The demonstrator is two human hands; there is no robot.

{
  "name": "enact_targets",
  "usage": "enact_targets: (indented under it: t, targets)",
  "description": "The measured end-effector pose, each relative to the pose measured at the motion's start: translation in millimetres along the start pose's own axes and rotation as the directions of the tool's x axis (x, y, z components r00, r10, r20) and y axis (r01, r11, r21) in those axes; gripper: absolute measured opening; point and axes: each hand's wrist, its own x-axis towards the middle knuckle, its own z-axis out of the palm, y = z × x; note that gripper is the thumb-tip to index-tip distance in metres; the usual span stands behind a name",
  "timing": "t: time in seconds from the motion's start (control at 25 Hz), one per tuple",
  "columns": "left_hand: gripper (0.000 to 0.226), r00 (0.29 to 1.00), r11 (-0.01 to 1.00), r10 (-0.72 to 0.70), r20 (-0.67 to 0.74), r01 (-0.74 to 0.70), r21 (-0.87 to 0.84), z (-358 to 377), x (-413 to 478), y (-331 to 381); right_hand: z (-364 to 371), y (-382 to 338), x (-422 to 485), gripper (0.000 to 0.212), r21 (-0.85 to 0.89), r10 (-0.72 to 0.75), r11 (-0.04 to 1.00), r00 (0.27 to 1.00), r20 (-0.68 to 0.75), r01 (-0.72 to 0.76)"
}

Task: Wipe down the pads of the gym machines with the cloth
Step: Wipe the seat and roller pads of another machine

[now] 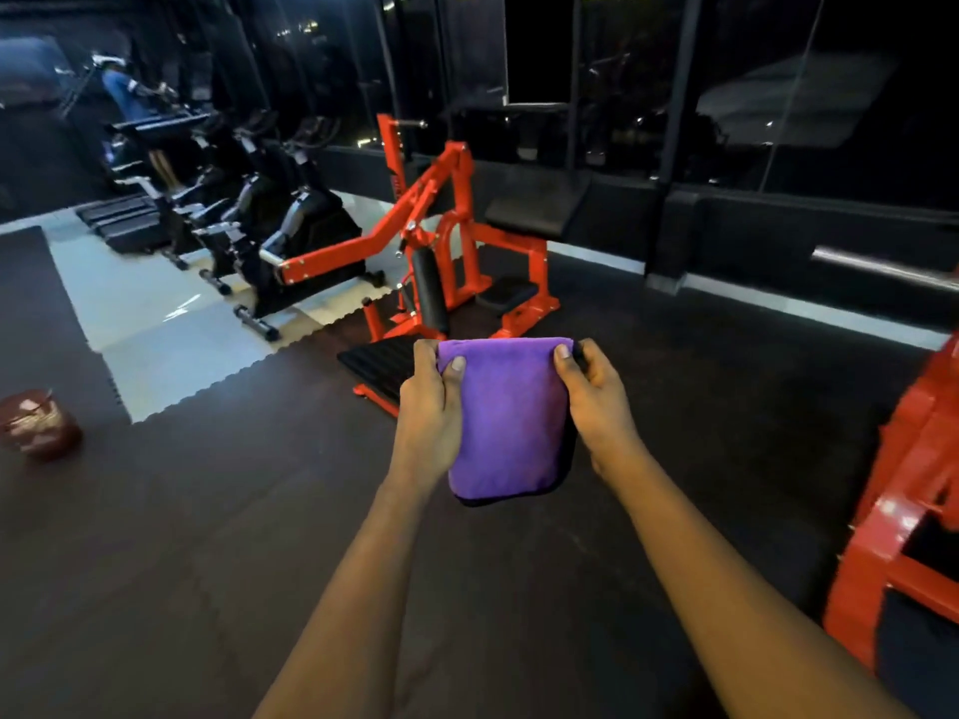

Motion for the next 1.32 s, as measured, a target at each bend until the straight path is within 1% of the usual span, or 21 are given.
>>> enact_targets:
  t: [0.12,0.24,0.32,0.4,0.48,0.6,0.76,0.88,1.0,1.16,1.32]
  targets:
    - [0.015,0.999,0.999,0.003,0.034,-0.002,-0.034,47,91,-36,7,20,94,0.018,-0.036,0.002,0.999,1.000,-0.023,-0.003]
    - [0.012,0.998,0.997,0.042,0.045,-0.039,-0.061,96,180,-73,14,45,189,0.019,-0.049,-0.011,0.999,0.998,-0.066,0.007]
    - [0.011,0.997,0.996,0.043,0.065,-0.037,-0.080,132,250,-98,19,57,263,0.021,-0.073,0.001,0.997,0.996,-0.085,-0.007]
    - [0.011,0.995,0.994,0.043,0.089,-0.034,-0.099,164,323,-113,20,58,332,0.021,-0.104,0.006,0.994,0.993,-0.117,-0.019]
    - [0.014,0.991,0.990,0.079,0.112,-0.066,-0.122,201,395,-120,16,59,402,0.021,-0.124,-0.017,0.992,0.988,-0.157,-0.003]
    - [0.016,0.983,0.990,0.091,0.159,-0.071,-0.125,261,479,-128,4,74,491,0.022,-0.110,0.006,0.993,0.972,-0.237,-0.033]
    - [0.018,0.976,0.990,0.097,0.193,-0.076,-0.116,357,579,-162,-21,121,620,0.018,-0.075,0.026,0.996,0.960,-0.280,-0.049]
    - [0.018,0.980,0.993,0.095,0.172,-0.081,-0.087,434,664,-182,-45,154,735,0.018,-0.081,0.017,0.996,0.963,-0.268,-0.040]
    - [0.012,0.986,0.994,0.089,0.139,-0.080,-0.070,497,753,-186,-67,167,849,0.019,-0.087,0.020,0.995,0.977,-0.212,-0.040]
    - [0.018,0.994,0.998,0.024,0.104,-0.018,-0.061,575,861,-198,-91,184,991,0.023,-0.130,0.023,0.991,0.987,-0.162,-0.045]
    - [0.020,0.993,0.996,-0.023,0.117,0.033,-0.086,663,958,-243,-108,231,1121,0.022,-0.192,0.052,0.978,0.991,-0.122,-0.075]
